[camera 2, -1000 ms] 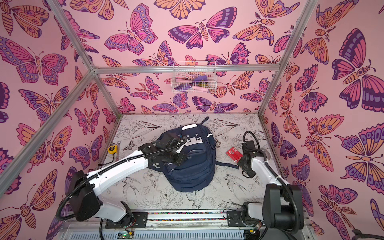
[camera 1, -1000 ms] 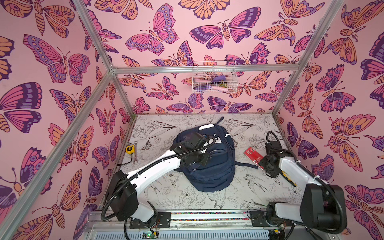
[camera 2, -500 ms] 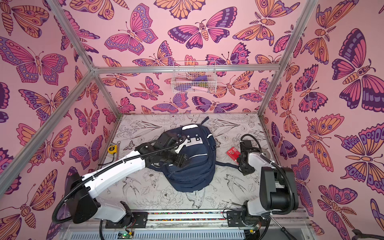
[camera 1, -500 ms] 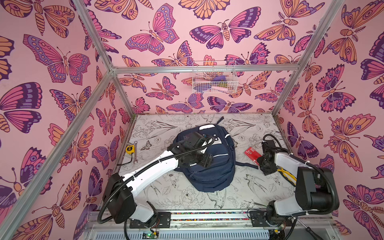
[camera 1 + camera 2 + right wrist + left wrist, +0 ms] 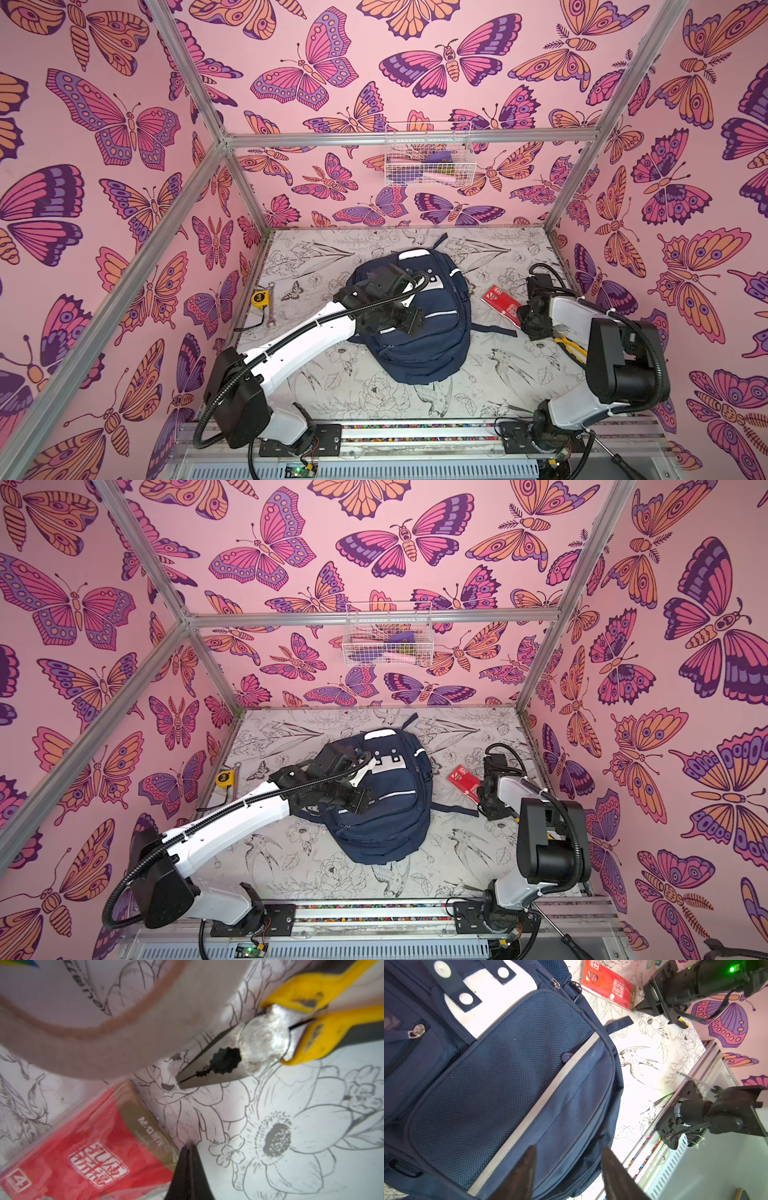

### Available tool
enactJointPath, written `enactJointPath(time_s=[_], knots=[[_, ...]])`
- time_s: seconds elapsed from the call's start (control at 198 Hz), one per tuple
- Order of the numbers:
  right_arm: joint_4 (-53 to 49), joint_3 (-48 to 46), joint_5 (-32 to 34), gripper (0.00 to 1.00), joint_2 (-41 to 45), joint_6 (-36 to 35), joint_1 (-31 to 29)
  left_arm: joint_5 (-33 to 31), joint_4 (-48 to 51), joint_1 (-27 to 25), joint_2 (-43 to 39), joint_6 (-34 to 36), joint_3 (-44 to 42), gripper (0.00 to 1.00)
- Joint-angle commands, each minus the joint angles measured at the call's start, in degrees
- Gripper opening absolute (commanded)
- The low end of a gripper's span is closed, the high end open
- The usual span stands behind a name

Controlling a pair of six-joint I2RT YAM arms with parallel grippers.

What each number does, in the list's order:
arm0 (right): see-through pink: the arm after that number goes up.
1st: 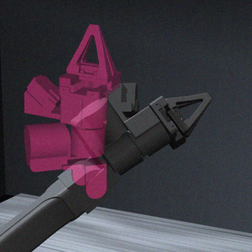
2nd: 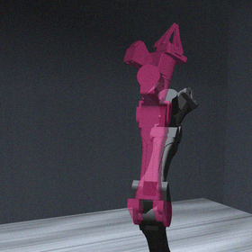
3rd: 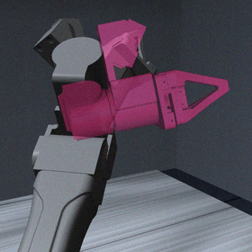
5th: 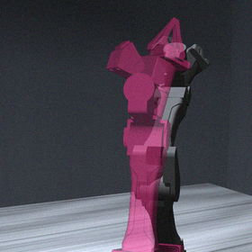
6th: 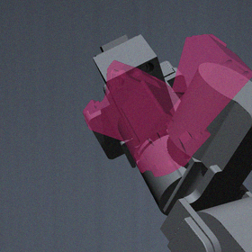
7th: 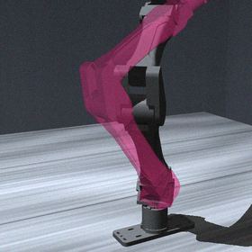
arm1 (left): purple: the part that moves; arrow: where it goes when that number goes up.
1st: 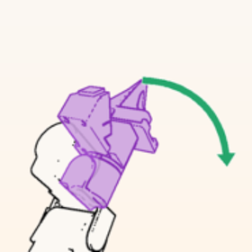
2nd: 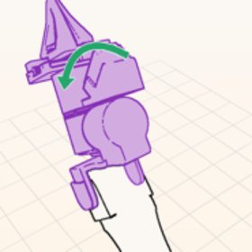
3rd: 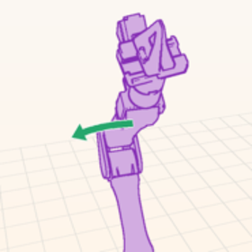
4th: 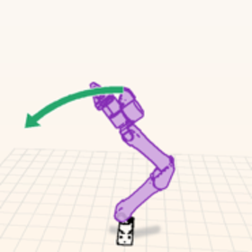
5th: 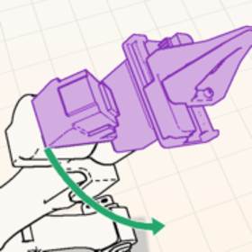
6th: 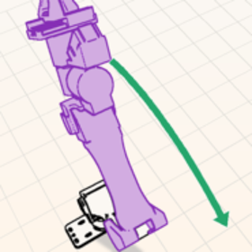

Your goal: Pack the student bag

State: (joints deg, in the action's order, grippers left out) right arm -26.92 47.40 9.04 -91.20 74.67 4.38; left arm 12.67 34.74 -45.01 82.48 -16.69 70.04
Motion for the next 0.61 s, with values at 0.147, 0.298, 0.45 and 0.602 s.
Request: enactJointPath(time_s=[0.147, 0.298, 0.45, 0.602], knots=[[-2.9, 3.6, -2.4, 0.09, -1.0, -11.2, 0.0, 0.7, -0.3, 0.8, -1.5, 0.2, -0.8, 0.43], [-5.9, 3.1, 3.1, 0.43, 7.1, -11.1, -2.4, 0.4, -0.4, 1.0, -1.7, -0.4, -0.8, 0.55], [-6.7, 3.5, 6.2, 0.57, 10.1, -5.0, -7.5, 0.0, -0.4, 1.5, -1.7, -1.1, -0.8, 0.61], [-4.1, 3.4, 3.6, 0.57, 6.1, 4.2, -9.0, 0.0, -0.4, 1.9, -2.0, -1.3, -0.9, 0.63]])
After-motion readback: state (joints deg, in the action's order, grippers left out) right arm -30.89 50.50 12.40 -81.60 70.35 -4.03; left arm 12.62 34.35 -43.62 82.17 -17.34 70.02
